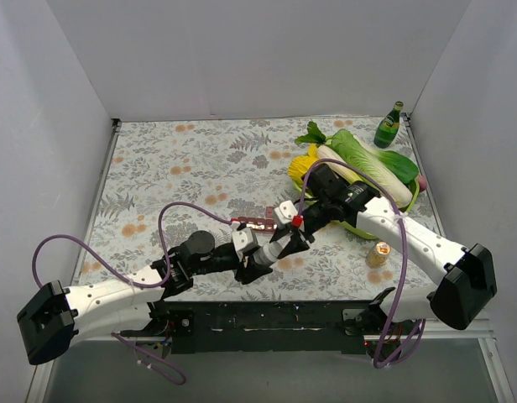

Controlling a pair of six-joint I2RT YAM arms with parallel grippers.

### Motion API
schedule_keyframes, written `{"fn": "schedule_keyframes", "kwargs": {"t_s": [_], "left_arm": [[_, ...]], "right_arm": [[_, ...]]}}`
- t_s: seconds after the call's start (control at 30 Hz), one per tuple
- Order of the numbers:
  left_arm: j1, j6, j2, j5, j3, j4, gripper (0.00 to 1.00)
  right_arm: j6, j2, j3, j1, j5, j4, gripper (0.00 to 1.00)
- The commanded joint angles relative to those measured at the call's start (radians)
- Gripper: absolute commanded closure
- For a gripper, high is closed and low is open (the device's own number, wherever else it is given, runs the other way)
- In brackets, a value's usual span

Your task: Sort the pills into containers

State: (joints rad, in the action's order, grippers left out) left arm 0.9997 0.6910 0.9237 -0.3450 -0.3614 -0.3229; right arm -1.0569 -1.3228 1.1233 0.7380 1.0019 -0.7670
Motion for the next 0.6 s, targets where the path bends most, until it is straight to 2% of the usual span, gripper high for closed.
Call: {"fn": "schedule_keyframes", "kwargs": {"t_s": [0.0, 0.03, 0.2, 0.23, 0.33, 0.5, 0.57], "left_arm": [[-0.003, -0.013, -0.017, -0.006, -0.007, 0.004, 1.0], [-0.001, -0.012, -0.019, 0.007, -0.005, 0.002, 1.0], [-0.001, -0.018, -0.048, 0.064, 0.001, 0.03, 1.0], [-0.001, -0.015, -0.063, 0.075, 0.006, 0.034, 1.0], [-0.001, 0.001, -0.088, 0.112, 0.015, 0.032, 1.0], [-0.003, 0.016, -0.111, 0.153, 0.027, 0.013, 1.0], [-0.001, 0.018, -0.105, 0.158, 0.026, 0.004, 1.0]], "right_arm": [[-0.058, 0.0, 0.013, 0.014, 0.026, -0.003, 0.49], [-0.036, 0.004, 0.006, 0.014, 0.027, 0.009, 0.35], [0.309, 0.063, -0.01, -0.04, 0.02, 0.13, 0.22], [0.364, 0.076, -0.016, -0.057, 0.053, 0.159, 0.13], [0.508, 0.125, -0.046, -0.123, 0.105, 0.205, 0.08], [0.724, 0.163, -0.091, -0.216, 0.101, 0.288, 0.05], [0.885, 0.165, -0.124, -0.248, 0.147, 0.393, 0.02]]}}
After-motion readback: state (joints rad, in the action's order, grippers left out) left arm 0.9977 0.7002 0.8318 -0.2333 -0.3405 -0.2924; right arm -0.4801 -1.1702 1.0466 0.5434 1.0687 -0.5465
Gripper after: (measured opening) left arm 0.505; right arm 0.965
